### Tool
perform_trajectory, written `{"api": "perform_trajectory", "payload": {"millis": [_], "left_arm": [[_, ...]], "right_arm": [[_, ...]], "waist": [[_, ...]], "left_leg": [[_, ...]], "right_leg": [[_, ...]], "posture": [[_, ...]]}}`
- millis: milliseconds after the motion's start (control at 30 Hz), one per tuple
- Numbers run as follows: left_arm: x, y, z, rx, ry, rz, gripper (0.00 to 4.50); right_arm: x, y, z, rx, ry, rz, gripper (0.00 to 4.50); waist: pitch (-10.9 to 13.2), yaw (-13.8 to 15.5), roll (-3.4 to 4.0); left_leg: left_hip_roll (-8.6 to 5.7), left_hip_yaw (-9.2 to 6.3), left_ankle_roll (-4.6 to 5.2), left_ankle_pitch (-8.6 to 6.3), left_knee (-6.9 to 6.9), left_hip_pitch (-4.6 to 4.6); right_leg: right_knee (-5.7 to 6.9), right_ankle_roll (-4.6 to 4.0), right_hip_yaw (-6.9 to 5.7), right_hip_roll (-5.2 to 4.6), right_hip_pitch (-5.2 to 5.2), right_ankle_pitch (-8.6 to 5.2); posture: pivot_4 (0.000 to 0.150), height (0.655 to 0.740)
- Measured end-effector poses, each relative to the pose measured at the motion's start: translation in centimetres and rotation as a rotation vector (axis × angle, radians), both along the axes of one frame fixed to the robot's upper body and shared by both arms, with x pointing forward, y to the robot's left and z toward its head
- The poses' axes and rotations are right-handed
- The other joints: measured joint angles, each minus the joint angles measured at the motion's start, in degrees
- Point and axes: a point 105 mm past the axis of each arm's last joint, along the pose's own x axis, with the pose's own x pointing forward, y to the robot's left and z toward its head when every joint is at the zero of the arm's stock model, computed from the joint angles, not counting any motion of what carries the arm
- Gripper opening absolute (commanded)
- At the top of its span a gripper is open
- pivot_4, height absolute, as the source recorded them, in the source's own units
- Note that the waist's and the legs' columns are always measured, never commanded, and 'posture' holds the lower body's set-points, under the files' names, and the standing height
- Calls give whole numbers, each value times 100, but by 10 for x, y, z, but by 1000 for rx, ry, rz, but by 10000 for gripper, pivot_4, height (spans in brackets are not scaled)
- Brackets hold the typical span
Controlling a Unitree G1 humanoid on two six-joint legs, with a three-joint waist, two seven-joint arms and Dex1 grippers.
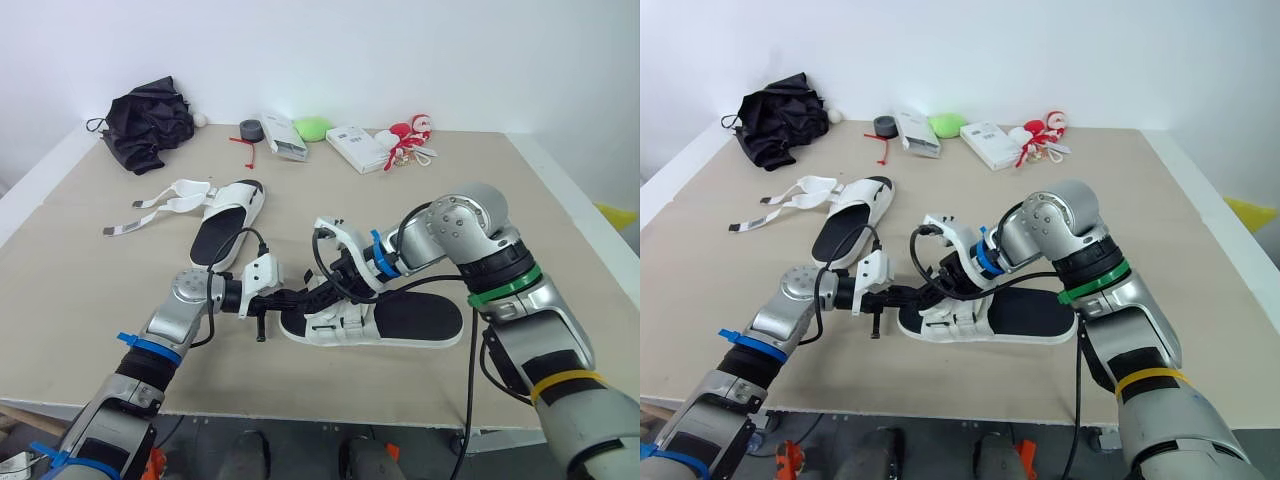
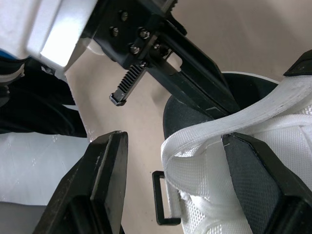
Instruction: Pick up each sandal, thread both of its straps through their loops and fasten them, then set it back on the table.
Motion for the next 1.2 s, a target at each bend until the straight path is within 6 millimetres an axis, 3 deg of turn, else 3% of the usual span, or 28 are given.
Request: {"api": "perform_trajectory", "payload": {"millis": [67, 100, 133, 233, 267, 400, 700, 833, 933, 1033, 1100, 1200], "left_arm": [[0, 0, 0, 0, 0, 1, 0], [0, 0, 0, 0, 0, 1, 0], [0, 0, 0, 0, 0, 2, 0], [0, 0, 0, -2, -3, 6, 0], [0, 0, 0, -2, -3, 6, 0], [-1, 0, 0, -3, -4, 7, 0], [0, 0, 0, -3, -5, 13, 0], [-1, -1, 0, -3, -7, 5, 0], [0, -1, 0, -3, -6, 7, 0], [0, -2, 1, -3, -6, 5, 0], [-1, -2, 1, -2, -4, 0, 0], [-1, -2, 1, -1, -3, -6, 0]], "right_arm": [[0, 1, -1, -2, 2, -3, 30987], [1, 1, -2, -4, 2, -5, 28219], [1, 2, -2, -4, 3, -7, 22553], [8, 2, -6, -14, 2, -48, 15929], [8, 2, -6, -15, 2, -49, 15929], [17, -2, -11, -26, -20, -102, 851], [17, -6, -9, 60, -47, -112, 851], [14, -21, -8, 198, -112, -197, 851], [19, -24, 2, 297, -182, -276, 851], [28, -39, 24, 478, -310, -446, 851], [20, -49, 42, 564, -431, -479, 851], [1, -49, 48, 612, -502, -418, 851]], "waist": [[0, 0, 0], [0, 0, 0], [0, 0, 0], [0, 0, 0], [0, 0, 0], [0, 0, 0], [0, -2, 0], [0, 6, 1], [0, 9, 0], [1, 13, 1], [2, 13, 5], [2, 11, 5]], "left_leg": [[0, -1, 0, 0, 0, 0], [0, -1, 0, 0, 0, 0], [0, 0, 0, 0, 0, 0], [0, 0, 0, 0, 0, 0], [0, 0, 0, 0, 0, -1], [0, 0, 0, 0, 0, 0], [2, 0, 0, 0, 0, 1], [1, 1, -1, -1, -3, -7], [4, -5, -1, 0, -2, -8], [7, -7, -1, 0, -2, -11], [8, -7, -1, -1, -5, -11], [9, -9, -2, -2, -8, -9]], "right_leg": [[0, 0, 0, 0, 0, 0], [0, 0, 0, 0, 0, 0], [0, 0, 0, 0, 0, 0], [0, 0, 0, 0, 0, 0], [0, 0, 0, 0, 0, 0], [0, 0, 0, 0, 0, 0], [-2, 1, 0, 0, 0, 0], [-5, 3, 0, 1, 0, -2], [-8, 3, -2, 7, 0, -2], [-14, 4, -2, 12, -1, -2], [-19, 4, -2, 12, 1, -2], [-21, 7, -2, 13, 6, -6]], "posture": [[1500, 7380], [1500, 7380], [1500, 7380], [1500, 7380], [1500, 7380], [1500, 7380], [1500, 7380], [1500, 7380], [1500, 7380], [1500, 7380], [1500, 7380], [1500, 7380]]}}
